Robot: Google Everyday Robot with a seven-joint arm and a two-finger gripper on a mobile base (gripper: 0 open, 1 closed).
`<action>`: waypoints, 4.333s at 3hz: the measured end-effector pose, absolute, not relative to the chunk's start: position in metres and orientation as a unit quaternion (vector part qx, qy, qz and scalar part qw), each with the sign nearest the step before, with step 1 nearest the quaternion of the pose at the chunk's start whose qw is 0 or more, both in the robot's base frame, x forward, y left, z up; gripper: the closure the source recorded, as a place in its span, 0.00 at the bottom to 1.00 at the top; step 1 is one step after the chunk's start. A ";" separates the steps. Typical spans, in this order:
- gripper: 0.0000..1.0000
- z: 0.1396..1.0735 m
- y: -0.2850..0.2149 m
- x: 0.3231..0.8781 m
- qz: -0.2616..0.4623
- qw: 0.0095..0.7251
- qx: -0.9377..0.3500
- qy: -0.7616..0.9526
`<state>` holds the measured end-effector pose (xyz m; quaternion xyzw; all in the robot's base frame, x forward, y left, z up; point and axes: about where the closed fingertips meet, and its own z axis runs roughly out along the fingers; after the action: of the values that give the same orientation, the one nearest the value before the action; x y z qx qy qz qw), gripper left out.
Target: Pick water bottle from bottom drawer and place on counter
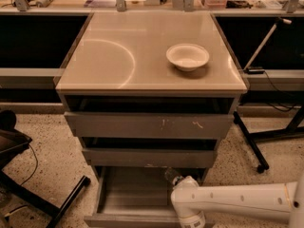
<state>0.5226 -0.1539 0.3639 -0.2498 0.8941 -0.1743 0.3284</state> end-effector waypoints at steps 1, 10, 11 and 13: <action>1.00 0.438 -0.140 0.496 -0.203 0.334 -0.236 0.890; 1.00 0.846 -0.205 0.509 -0.403 0.361 -0.125 0.832; 1.00 0.856 -0.208 0.508 -0.407 0.363 -0.123 0.829; 1.00 1.054 -0.173 0.516 -0.463 0.446 -0.112 0.758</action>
Offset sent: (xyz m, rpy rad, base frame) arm -0.2129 -0.0433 0.3953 -0.5908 -0.3379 -0.5671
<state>0.5163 -0.1727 1.0543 -0.1121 0.7579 -0.4630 0.4456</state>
